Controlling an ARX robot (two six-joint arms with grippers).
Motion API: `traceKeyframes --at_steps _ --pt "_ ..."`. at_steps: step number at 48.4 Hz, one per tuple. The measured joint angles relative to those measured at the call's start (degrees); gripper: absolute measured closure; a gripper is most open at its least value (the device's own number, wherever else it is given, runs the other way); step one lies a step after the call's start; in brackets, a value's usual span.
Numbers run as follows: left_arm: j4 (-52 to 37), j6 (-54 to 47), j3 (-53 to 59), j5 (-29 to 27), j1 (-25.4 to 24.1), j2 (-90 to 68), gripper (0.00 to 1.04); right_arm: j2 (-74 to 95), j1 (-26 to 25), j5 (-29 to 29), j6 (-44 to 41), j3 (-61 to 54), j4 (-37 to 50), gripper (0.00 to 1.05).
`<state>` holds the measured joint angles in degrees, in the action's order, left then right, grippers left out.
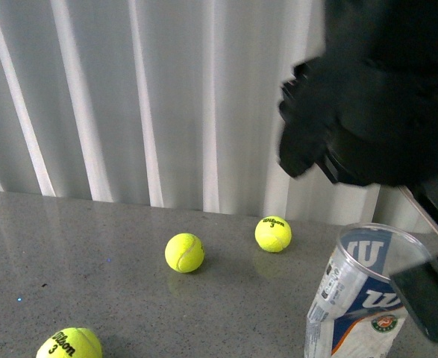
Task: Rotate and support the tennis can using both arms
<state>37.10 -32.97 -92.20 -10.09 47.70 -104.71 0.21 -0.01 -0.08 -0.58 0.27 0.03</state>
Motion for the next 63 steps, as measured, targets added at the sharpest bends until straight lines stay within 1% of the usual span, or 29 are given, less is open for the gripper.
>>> traceKeyframes --at_steps 4,9,12,18,19,20,23,27,28,30,31,34,36,38,43,47,50,54,63 --pt "-4.6 3.6 4.9 1.4 -3.5 6.0 0.07 0.0 0.0 0.0 0.0 0.0 0.0 0.07" --pt "-12.5 9.2 14.9 1.9 -9.5 16.8 0.07 0.0 0.0 0.0 0.0 0.0 0.0 0.07" --pt "-16.7 12.5 21.8 1.7 -13.9 24.5 0.07 0.0 0.0 0.0 0.0 0.0 0.0 0.07" --pt "-21.4 18.7 32.3 3.0 -21.2 36.0 0.07 0.0 0.0 0.0 0.0 0.0 0.0 0.07" --pt "-22.1 20.2 34.9 3.5 -23.1 38.7 0.07 0.0 0.0 0.0 0.0 0.0 0.0 0.07" --pt "-22.4 22.0 37.5 4.2 -25.1 41.4 0.07 0.0 0.0 0.0 0.0 0.0 0.0 0.07" --pt "-22.7 25.0 42.5 4.7 -28.8 46.1 0.07 0.0 0.0 0.0 0.0 0.0 0.0 0.07" --pt "-23.3 28.1 47.6 6.4 -33.0 50.6 0.07 0.0 0.0 0.0 0.0 0.0 0.0 0.07" --pt "-24.4 28.6 49.2 5.9 -33.9 51.8 0.08 0.0 0.0 0.0 0.0 0.0 0.0 0.07" --pt "-32.7 30.0 54.3 2.7 -35.6 54.6 0.14 0.0 0.0 0.0 0.0 0.0 0.0 0.07" --pt "-37.4 30.4 57.1 2.1 -36.5 56.0 0.18 0.0 0.0 0.0 0.0 0.0 0.0 0.07" --pt "-48.9 31.5 64.4 3.0 -39.3 60.1 0.28 0.0 0.0 0.0 0.0 0.0 0.0 0.07" --pt "-53.9 31.8 68.1 3.2 -40.6 62.3 0.36 0.0 0.0 0.0 0.0 0.0 0.0 0.07" --pt "-56.5 32.1 70.8 3.5 -41.4 64.0 0.43 0.0 0.0 0.0 0.0 0.0 0.0 0.07" --pt "-58.3 32.3 75.2 4.8 -42.4 66.9 0.61 0.0 0.0 0.0 0.0 0.0 0.0 0.07" --pt "-58.5 32.5 78.0 9.3 -45.5 68.4 0.75 0.0 0.0 0.0 0.0 0.0 0.0 0.07" --pt "-58.5 32.7 79.8 9.9 -46.9 69.8 0.86 0.0 0.0 0.0 0.0 0.0 0.0 0.07" --pt "-58.6 32.8 81.5 9.9 -47.4 71.9 1.00 0.0 0.0 0.0 0.0 0.0 0.0 0.07" --pt "-58.1 33.1 85.2 10.0 -47.6 76.6 1.01 0.0 0.0 0.0 0.0 0.0 0.0 0.07"
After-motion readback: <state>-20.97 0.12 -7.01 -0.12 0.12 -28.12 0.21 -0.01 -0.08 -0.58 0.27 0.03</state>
